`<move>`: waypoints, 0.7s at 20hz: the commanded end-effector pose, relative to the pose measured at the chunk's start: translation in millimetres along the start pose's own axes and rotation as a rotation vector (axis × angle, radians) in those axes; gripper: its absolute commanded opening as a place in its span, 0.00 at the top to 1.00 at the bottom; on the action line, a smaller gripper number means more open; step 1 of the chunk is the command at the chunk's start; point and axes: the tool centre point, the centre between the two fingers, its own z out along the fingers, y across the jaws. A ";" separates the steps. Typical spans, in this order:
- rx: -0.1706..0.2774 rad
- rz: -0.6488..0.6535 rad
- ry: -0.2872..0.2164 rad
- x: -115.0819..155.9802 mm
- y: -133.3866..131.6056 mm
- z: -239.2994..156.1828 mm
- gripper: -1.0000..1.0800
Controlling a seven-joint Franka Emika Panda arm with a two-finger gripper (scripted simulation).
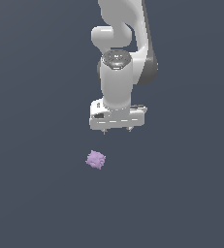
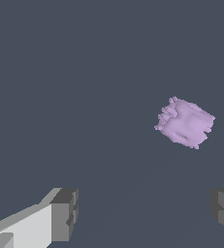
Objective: Pick up the object and move it to a goal position.
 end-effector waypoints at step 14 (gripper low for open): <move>-0.016 -0.309 -0.010 18.0 28.1 25.2 0.04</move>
